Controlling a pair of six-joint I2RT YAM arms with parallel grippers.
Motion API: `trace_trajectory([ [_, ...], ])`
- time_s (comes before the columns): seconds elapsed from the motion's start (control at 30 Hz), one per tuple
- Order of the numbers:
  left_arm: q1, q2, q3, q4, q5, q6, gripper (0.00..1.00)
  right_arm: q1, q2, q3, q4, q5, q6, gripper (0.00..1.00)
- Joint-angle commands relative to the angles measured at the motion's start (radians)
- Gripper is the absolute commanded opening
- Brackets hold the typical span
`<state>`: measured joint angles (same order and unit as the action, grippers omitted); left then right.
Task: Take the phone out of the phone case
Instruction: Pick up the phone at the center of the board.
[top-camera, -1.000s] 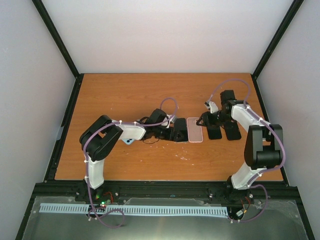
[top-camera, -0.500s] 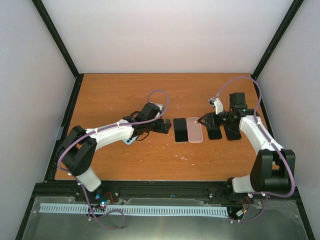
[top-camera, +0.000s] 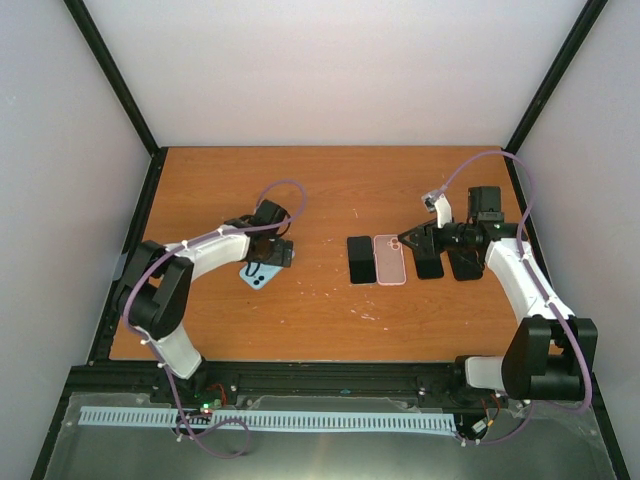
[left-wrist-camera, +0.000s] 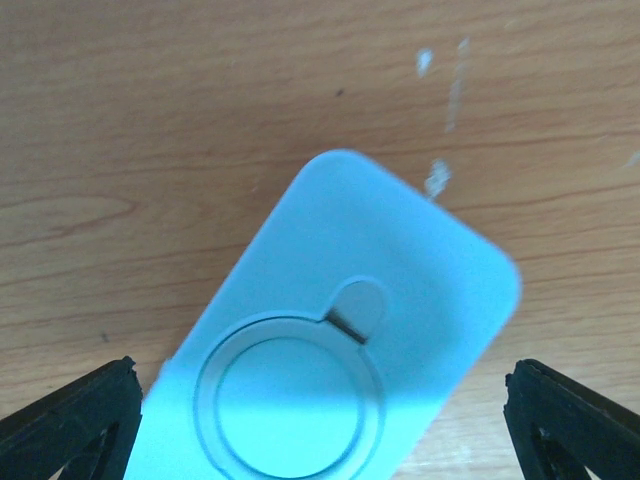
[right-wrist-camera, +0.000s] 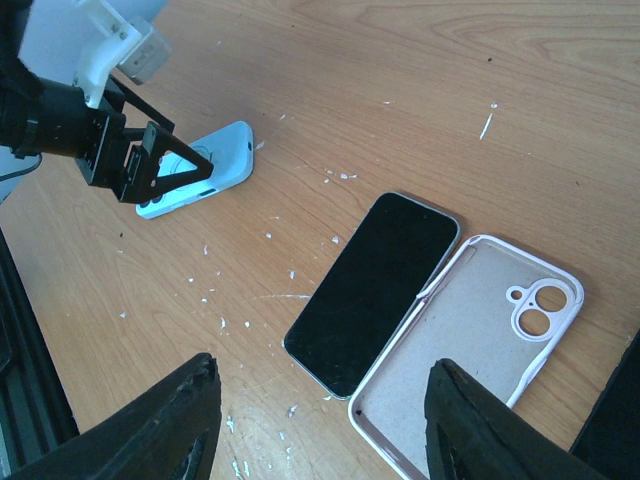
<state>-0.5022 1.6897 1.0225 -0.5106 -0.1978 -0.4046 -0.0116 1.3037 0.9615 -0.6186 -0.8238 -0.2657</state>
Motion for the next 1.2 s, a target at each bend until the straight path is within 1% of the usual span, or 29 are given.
trace_trajectory([
  [0.0, 0.077, 0.037, 0.028, -0.083, 0.085, 0.092, 0.99, -0.017, 0.008, 0.002, -0.015, -0.036, -0.021, 0.56],
  [0.17, 0.097, 0.072, 0.026, -0.087, 0.203, 0.143, 0.99, -0.022, 0.013, 0.005, -0.021, -0.047, -0.023, 0.56],
  [0.33, 0.089, 0.076, 0.005, -0.063, 0.485, 0.158, 1.00, -0.026, 0.024, 0.010, -0.028, -0.053, -0.026, 0.56],
  [0.4, 0.063, 0.051, -0.019, -0.044, 0.513, 0.139, 0.99, -0.028, 0.025, 0.009, -0.030, -0.054, -0.027, 0.56],
  [0.47, 0.029, 0.033, -0.038, -0.047, 0.483, 0.115, 1.00, -0.030, 0.027, 0.011, -0.029, -0.057, -0.027, 0.56],
  [0.6, -0.027, 0.078, -0.024, -0.146, 0.279, 0.028, 1.00, -0.031, 0.037, 0.012, -0.030, -0.060, -0.024, 0.57],
  [0.7, -0.065, 0.111, -0.012, -0.194, 0.189, 0.013, 0.99, -0.031, 0.046, 0.014, -0.030, -0.052, -0.018, 0.57],
  [0.77, -0.071, 0.117, -0.011, -0.203, 0.172, 0.010, 0.99, -0.031, 0.050, 0.015, -0.034, -0.057, -0.018, 0.57],
  [0.9, -0.073, 0.129, -0.007, -0.214, 0.183, 0.022, 1.00, -0.033, 0.054, 0.016, -0.037, -0.061, -0.022, 0.57],
  [1.07, -0.073, 0.157, 0.010, -0.262, 0.135, 0.027, 0.99, -0.034, 0.049, 0.017, -0.041, -0.063, -0.026, 0.57],
  [1.17, -0.073, 0.165, 0.016, -0.273, 0.136, 0.035, 0.96, -0.036, 0.049, 0.016, -0.042, -0.068, -0.027, 0.57],
])
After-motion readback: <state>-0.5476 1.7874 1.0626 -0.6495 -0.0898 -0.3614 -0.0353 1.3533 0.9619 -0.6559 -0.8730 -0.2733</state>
